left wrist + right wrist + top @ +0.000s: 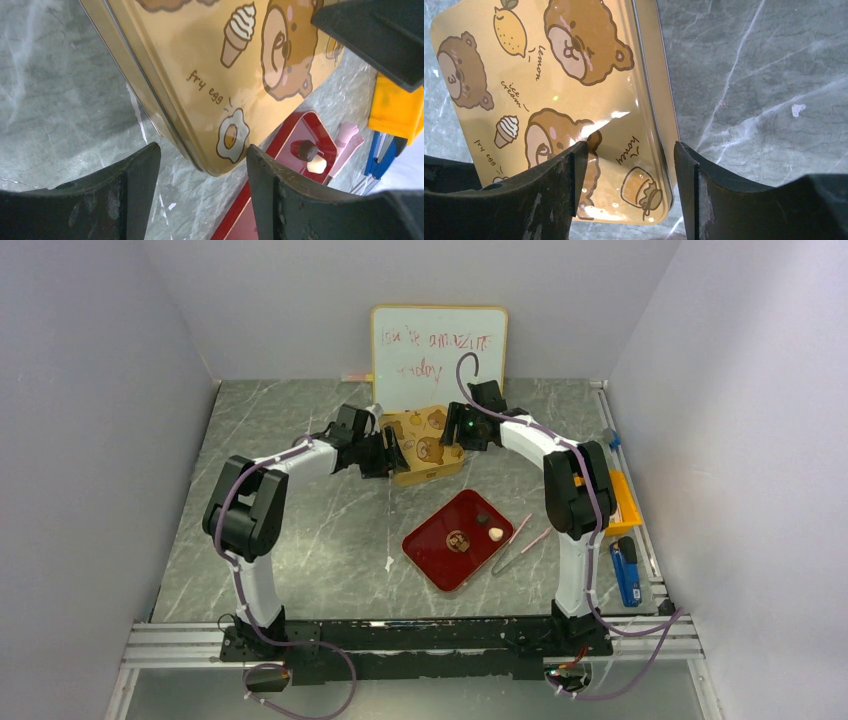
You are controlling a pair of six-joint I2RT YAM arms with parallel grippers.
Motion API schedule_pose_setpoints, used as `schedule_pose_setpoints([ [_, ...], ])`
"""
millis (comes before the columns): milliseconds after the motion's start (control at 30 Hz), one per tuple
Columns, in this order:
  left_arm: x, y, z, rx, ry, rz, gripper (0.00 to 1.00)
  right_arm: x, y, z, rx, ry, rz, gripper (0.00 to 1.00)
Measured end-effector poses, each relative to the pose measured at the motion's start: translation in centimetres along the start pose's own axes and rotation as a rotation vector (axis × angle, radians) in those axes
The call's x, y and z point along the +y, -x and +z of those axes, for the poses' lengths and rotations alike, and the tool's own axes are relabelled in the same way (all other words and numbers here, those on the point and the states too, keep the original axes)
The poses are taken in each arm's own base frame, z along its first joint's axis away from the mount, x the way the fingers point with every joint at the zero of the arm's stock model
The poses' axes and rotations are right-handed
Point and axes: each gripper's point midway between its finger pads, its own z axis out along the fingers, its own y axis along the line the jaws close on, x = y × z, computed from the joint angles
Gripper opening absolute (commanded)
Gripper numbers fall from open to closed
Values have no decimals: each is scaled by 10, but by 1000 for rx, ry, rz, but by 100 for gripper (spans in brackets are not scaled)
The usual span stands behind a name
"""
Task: Pack the chocolate
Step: Close the box lid on the packing box.
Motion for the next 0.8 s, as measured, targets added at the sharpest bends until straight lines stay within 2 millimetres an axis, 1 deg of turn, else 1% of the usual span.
schedule_pose_setpoints([
  [133,1,7,2,-22,13,2,68,0,0,0,0,1,-7,66],
  [433,3,13,6,-49,21,1,66,0,1,-1,1,1,-22,66],
  [800,-1,15,10,-71,10,-12,54,3,0,1,25,7,-41,66],
])
